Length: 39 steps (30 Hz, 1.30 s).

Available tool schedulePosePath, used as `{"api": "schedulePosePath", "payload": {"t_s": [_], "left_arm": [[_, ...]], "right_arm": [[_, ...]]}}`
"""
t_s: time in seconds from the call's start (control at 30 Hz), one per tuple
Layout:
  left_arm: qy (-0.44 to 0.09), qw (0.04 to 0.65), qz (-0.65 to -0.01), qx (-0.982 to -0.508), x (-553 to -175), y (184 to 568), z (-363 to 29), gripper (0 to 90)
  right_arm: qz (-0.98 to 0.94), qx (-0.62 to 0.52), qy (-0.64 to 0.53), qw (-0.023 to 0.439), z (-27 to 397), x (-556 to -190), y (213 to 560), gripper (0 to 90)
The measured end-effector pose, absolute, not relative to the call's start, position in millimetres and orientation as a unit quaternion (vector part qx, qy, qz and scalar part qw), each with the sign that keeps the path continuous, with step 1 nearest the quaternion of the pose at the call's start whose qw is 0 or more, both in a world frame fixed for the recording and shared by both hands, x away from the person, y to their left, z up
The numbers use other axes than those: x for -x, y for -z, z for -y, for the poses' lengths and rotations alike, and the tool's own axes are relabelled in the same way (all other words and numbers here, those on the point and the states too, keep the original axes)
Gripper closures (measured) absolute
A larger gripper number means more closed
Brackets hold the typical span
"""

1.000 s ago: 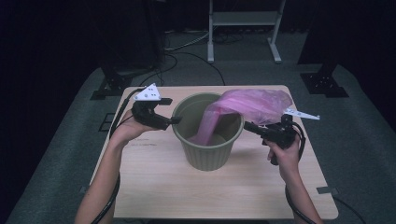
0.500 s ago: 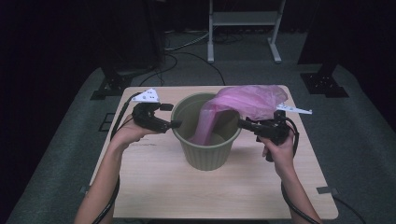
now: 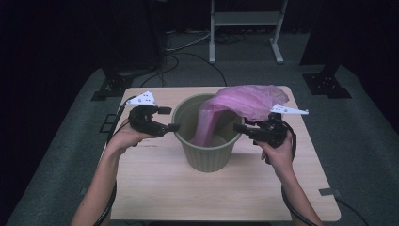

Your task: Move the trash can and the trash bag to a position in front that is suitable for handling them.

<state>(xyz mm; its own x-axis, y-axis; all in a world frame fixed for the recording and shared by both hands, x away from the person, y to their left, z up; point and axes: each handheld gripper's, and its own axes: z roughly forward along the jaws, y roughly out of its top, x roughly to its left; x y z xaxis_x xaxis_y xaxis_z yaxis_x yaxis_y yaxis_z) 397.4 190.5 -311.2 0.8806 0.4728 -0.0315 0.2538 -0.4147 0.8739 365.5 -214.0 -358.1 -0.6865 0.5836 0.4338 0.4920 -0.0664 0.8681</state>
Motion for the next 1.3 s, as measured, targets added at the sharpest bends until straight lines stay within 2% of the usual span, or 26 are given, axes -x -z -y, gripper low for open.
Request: {"api": "schedulePosePath", "payload": {"t_s": [0.13, 0.17, 0.3, 0.57, 0.97, 1.1, 1.3], "left_arm": [[-0.102, 0.496, -0.239, -0.828, -404, 312, -194, 18.1], [-0.085, 0.500, -0.249, -0.825, -406, 315, -195, 18.1], [-0.055, 0.505, -0.238, -0.828, -405, 318, -193, 21.2], [-0.062, 0.491, -0.234, -0.837, -392, 316, -192, 21.0], [-0.079, 0.472, -0.201, -0.855, -350, 308, -197, 20.9], [-0.092, 0.468, -0.195, -0.857, -350, 301, -193, 18.5], [-0.109, 0.461, -0.177, -0.863, -358, 288, -176, 17.7]], "right_arm": [[-0.684, -0.391, -0.616, 0.026, 214, -370, 358, 34.3], [-0.686, -0.390, -0.614, 0.023, 213, -370, 358, 35.2], [-0.690, -0.388, -0.611, 0.017, 209, -372, 357, 37.2], [-0.696, -0.384, -0.606, 0.007, 205, -365, 355, 37.4], [-0.714, -0.372, -0.593, -0.005, 199, -331, 352, 37.3], [-0.709, -0.363, -0.604, 0.000, 204, -330, 354, 26.7], [-0.683, -0.357, -0.637, 0.014, 222, -334, 354, 20.1]]}}
